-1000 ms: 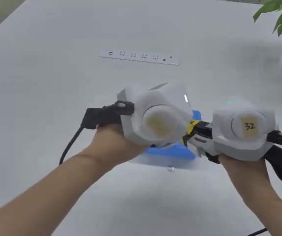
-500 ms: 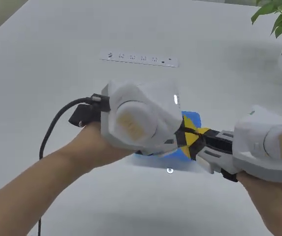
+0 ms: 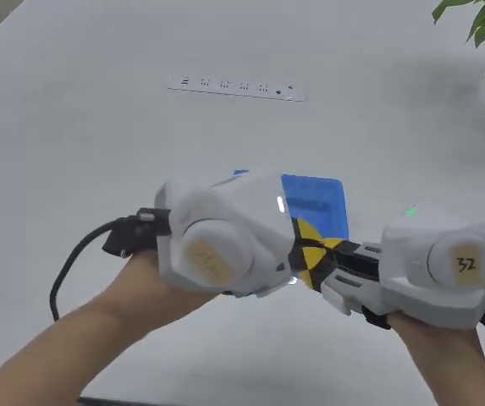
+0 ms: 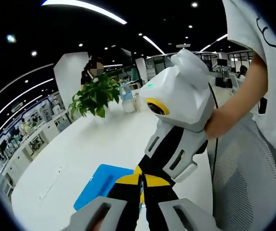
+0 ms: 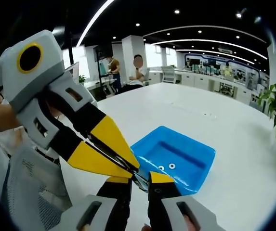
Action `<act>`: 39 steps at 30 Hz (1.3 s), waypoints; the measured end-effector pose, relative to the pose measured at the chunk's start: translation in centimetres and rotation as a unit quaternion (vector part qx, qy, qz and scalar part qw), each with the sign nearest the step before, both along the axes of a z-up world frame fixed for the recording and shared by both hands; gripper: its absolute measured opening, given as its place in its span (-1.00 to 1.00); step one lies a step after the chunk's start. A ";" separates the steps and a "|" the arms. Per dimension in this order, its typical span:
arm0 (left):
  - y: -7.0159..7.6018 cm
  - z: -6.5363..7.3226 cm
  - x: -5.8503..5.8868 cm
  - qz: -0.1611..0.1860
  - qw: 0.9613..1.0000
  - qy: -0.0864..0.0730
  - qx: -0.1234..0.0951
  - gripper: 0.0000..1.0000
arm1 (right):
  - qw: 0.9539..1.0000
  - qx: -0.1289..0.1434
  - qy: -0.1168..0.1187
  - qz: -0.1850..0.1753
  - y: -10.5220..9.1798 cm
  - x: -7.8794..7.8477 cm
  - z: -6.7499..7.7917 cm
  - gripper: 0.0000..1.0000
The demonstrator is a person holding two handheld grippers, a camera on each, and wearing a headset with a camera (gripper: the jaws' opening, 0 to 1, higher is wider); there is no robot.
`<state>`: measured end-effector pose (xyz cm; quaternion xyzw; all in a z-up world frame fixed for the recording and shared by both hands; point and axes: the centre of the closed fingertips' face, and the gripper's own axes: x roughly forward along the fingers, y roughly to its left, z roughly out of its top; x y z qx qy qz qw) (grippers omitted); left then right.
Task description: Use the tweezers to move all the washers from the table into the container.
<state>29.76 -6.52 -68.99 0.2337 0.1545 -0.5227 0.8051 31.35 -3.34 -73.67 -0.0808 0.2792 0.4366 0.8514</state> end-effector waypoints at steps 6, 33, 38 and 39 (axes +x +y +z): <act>0.6 -1.4 -0.3 0.015 1.000 0.014 -0.009 -1.00 | 1.000 -0.011 0.007 0.004 0.2 -0.5 -1.5 -0.80; 0.6 -4.0 0.3 0.014 0.999 0.022 0.024 -1.00 | 0.999 -0.019 0.037 0.013 0.3 0.1 -3.9 -0.78; 0.7 -3.7 0.6 0.018 0.999 0.029 0.018 -1.00 | 0.999 -0.013 0.038 0.011 0.4 0.2 -3.9 -0.79; 0.7 -3.7 0.6 0.018 0.999 0.032 0.017 -1.00 | 0.999 -0.014 0.039 0.012 0.4 0.2 -3.9 -0.80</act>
